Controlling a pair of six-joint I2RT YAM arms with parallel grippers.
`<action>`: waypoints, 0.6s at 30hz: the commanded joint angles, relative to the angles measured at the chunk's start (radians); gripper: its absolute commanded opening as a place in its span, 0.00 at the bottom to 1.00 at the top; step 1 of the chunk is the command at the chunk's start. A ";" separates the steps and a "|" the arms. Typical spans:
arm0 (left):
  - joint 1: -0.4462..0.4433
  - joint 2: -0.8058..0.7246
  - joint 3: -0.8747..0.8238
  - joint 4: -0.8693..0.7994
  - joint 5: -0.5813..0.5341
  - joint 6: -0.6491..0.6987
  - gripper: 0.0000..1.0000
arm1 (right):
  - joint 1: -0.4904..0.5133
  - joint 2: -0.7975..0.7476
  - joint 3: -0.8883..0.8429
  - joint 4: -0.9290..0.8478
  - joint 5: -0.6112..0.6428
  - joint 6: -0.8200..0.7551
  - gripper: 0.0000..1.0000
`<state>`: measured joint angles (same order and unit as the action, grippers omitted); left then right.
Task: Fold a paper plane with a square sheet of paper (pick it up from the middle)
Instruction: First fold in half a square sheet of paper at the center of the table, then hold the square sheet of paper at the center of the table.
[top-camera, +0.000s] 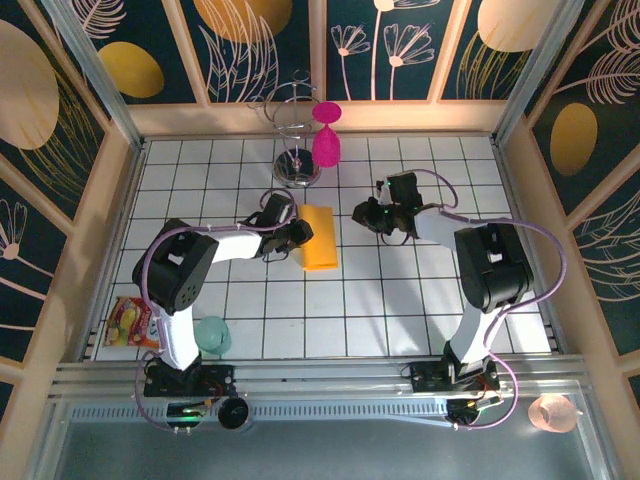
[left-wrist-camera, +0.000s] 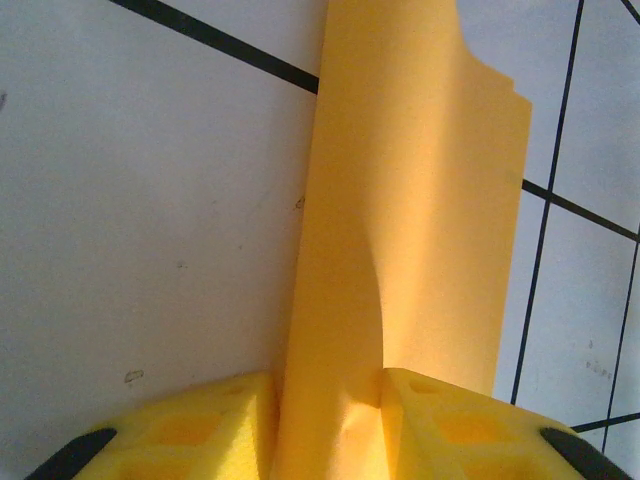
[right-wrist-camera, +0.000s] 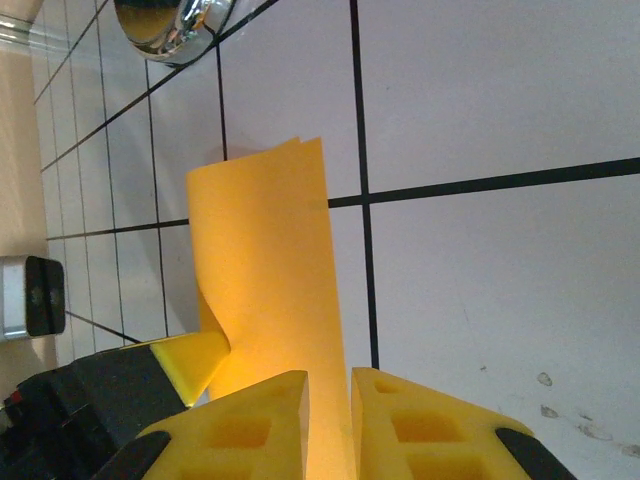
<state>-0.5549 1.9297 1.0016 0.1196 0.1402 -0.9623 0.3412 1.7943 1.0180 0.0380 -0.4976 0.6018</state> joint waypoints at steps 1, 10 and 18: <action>-0.022 0.197 -0.052 -0.177 -0.056 0.025 0.35 | 0.012 0.020 0.033 -0.026 -0.009 -0.030 0.19; -0.049 0.258 0.017 -0.260 -0.142 0.056 0.34 | 0.020 0.028 0.037 -0.028 0.003 -0.017 0.18; -0.059 0.296 0.051 -0.288 -0.160 0.097 0.36 | 0.031 0.034 0.048 -0.039 0.007 -0.018 0.18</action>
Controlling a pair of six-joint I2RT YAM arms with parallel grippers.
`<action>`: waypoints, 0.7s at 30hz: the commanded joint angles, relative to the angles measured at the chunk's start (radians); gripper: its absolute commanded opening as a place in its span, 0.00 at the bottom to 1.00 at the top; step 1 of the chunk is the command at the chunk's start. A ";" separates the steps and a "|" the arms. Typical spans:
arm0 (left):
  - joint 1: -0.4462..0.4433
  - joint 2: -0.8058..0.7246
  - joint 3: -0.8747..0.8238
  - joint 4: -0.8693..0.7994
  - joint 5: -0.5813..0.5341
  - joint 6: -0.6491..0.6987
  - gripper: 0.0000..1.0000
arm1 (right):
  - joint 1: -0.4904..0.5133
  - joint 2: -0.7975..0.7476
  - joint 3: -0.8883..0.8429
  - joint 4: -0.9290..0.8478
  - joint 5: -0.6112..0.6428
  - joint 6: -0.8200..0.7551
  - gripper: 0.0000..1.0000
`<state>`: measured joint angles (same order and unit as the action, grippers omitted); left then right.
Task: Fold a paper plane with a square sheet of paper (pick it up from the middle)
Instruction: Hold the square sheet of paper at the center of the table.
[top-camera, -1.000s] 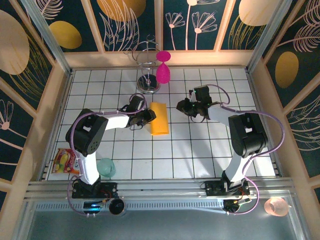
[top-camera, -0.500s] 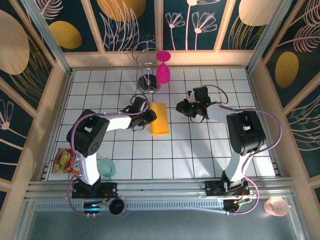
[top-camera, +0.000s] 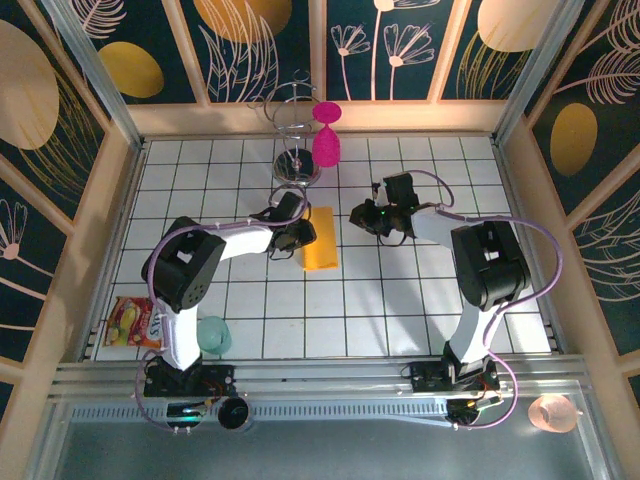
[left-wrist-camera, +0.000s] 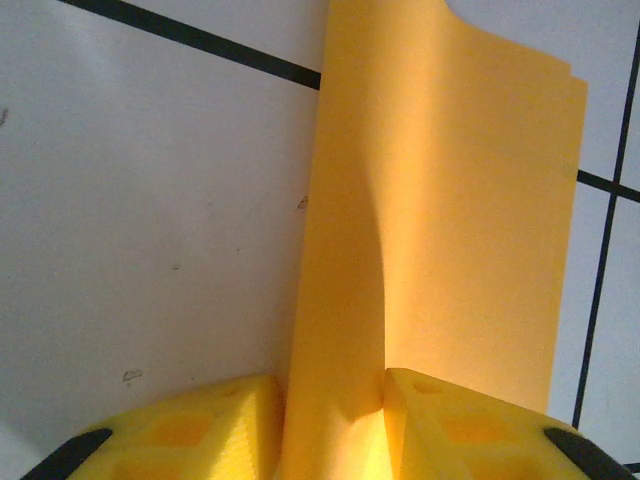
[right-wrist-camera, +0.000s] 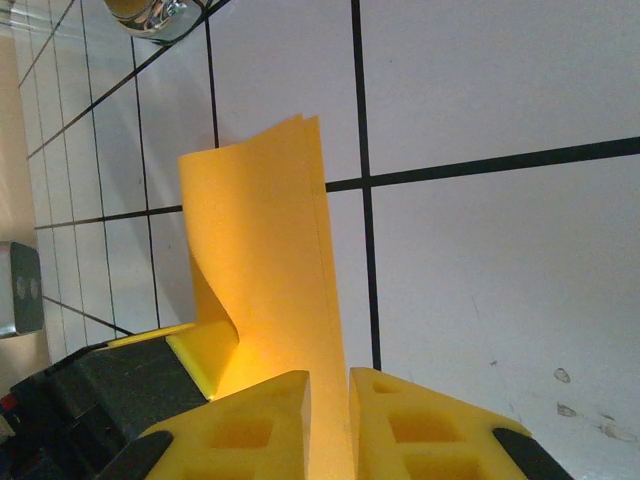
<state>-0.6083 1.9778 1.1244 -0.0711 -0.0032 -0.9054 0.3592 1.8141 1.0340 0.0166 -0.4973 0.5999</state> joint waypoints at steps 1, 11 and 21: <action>-0.007 0.251 -0.066 -0.104 -0.024 0.048 0.35 | 0.016 0.016 0.032 -0.018 0.008 -0.017 0.18; -0.010 0.277 -0.035 -0.108 -0.018 0.066 0.38 | 0.031 0.030 0.041 -0.021 0.016 -0.018 0.17; -0.010 0.292 -0.028 -0.114 -0.018 0.089 0.37 | 0.044 0.037 0.044 -0.019 0.016 -0.014 0.18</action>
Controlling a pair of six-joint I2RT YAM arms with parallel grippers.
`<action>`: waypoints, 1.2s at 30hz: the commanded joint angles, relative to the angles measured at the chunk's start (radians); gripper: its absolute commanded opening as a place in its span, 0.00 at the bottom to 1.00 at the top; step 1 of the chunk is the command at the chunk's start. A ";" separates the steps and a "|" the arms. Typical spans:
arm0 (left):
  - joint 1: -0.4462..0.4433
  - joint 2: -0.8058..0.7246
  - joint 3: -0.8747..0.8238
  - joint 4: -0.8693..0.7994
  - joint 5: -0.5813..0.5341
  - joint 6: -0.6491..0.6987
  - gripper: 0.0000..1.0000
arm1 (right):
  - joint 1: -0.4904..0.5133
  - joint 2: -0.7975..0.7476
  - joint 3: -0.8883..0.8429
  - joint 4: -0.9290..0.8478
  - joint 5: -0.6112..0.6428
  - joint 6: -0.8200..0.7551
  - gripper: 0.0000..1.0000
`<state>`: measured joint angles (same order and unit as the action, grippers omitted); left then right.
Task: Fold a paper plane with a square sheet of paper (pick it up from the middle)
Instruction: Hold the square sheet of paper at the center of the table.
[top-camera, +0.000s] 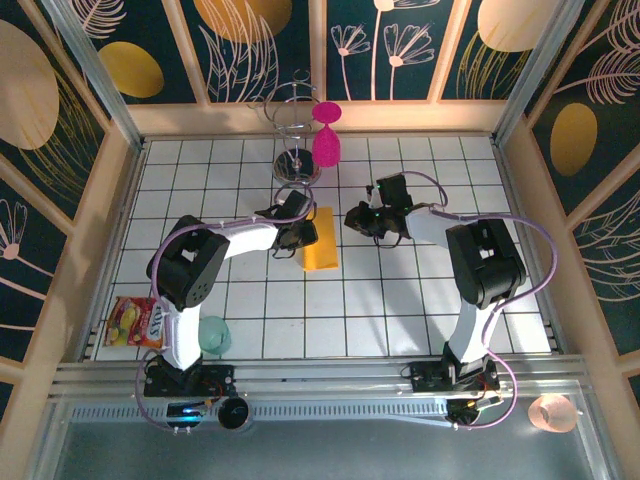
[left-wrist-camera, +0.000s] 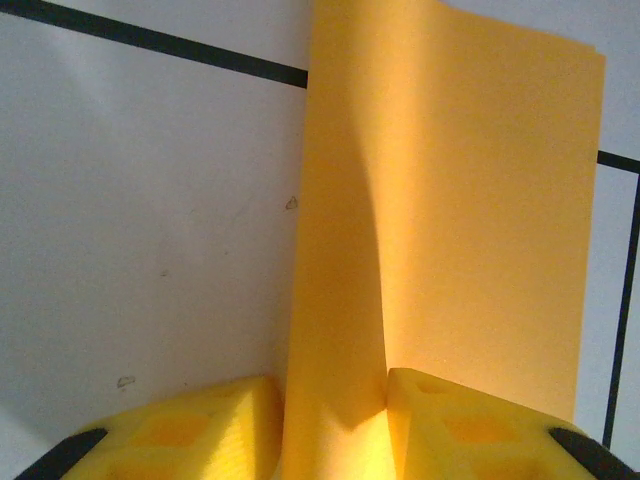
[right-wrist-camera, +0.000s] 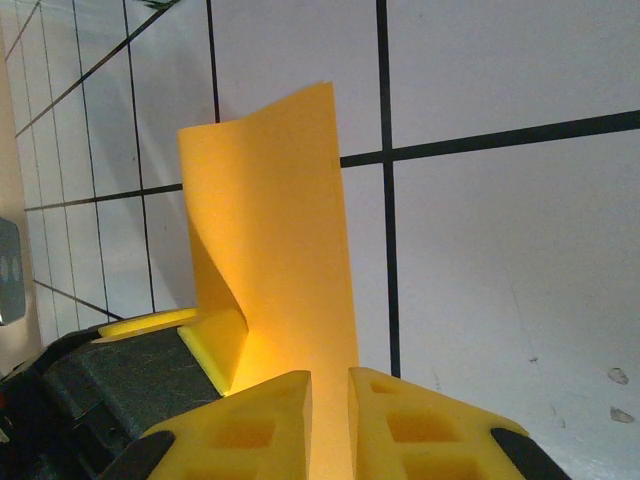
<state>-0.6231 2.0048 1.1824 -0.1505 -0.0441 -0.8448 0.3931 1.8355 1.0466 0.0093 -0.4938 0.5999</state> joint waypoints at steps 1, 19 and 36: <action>0.004 0.266 -0.087 -0.032 0.024 0.034 0.37 | 0.010 0.017 0.032 -0.011 0.011 -0.014 0.18; 0.005 0.296 -0.070 -0.043 0.030 0.040 0.39 | 0.044 0.056 0.038 0.026 -0.112 -0.014 0.16; 0.005 0.311 -0.072 -0.038 0.044 0.052 0.39 | 0.069 0.169 0.117 -0.004 -0.181 -0.024 0.08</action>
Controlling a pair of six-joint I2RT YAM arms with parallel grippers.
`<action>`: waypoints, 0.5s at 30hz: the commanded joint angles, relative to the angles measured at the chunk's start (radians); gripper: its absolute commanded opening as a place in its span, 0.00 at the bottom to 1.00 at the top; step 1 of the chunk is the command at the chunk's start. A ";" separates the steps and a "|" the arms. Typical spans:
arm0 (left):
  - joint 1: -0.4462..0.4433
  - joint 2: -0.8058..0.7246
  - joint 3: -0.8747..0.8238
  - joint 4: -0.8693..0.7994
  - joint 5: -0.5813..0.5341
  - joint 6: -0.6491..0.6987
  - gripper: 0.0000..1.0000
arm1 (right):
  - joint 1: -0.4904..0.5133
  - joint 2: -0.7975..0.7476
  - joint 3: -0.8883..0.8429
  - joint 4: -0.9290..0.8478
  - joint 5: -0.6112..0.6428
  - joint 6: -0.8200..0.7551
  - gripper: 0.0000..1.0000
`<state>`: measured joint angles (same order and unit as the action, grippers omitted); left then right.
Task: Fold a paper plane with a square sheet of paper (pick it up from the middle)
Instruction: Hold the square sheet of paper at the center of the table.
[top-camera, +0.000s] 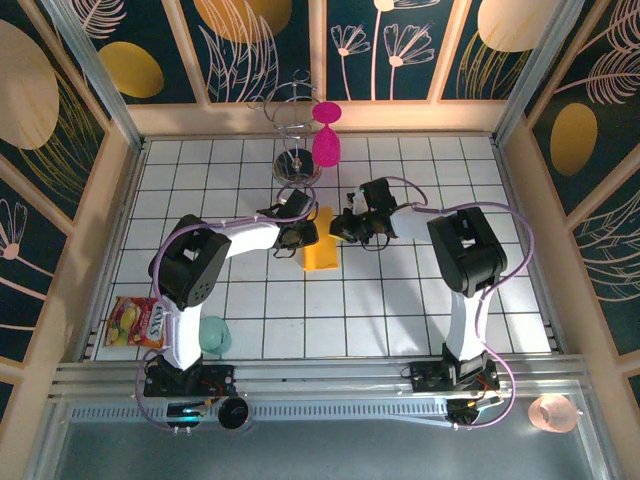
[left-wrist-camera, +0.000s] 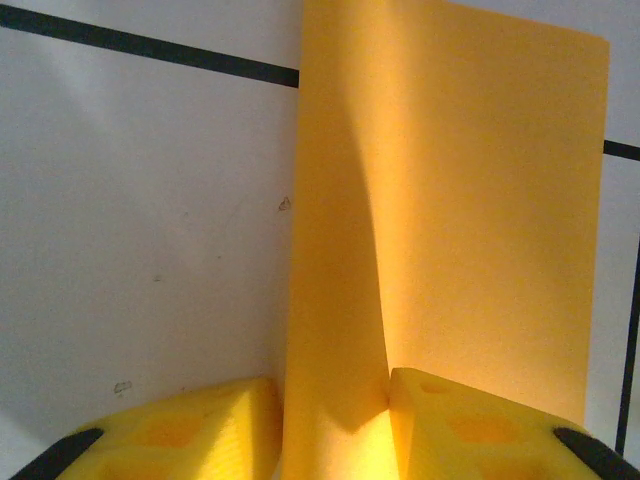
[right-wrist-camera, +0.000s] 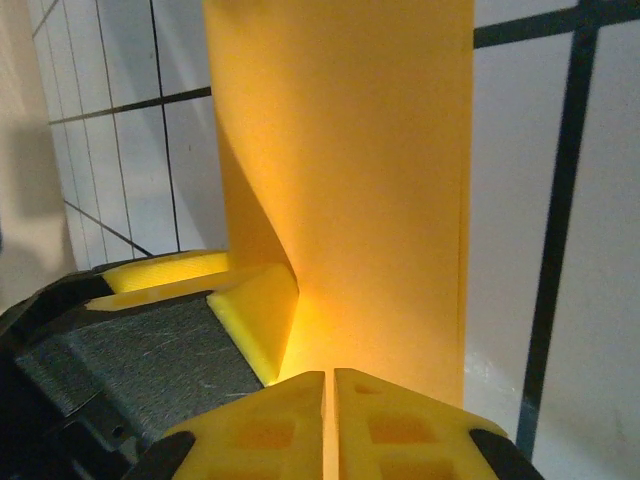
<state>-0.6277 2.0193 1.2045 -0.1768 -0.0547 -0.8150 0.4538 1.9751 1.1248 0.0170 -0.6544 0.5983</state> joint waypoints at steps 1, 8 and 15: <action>0.010 0.298 -0.093 -0.012 0.055 0.023 0.39 | 0.008 0.041 0.048 -0.017 -0.018 -0.025 0.07; 0.010 0.303 -0.095 -0.015 0.055 0.026 0.39 | 0.008 0.081 0.072 -0.017 -0.029 -0.026 0.06; 0.009 0.305 -0.095 -0.012 0.056 0.025 0.39 | 0.009 0.105 0.061 -0.020 -0.050 -0.038 0.05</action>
<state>-0.6277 2.0212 1.2076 -0.1810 -0.0547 -0.8116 0.4564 2.0598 1.1774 0.0097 -0.6815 0.5812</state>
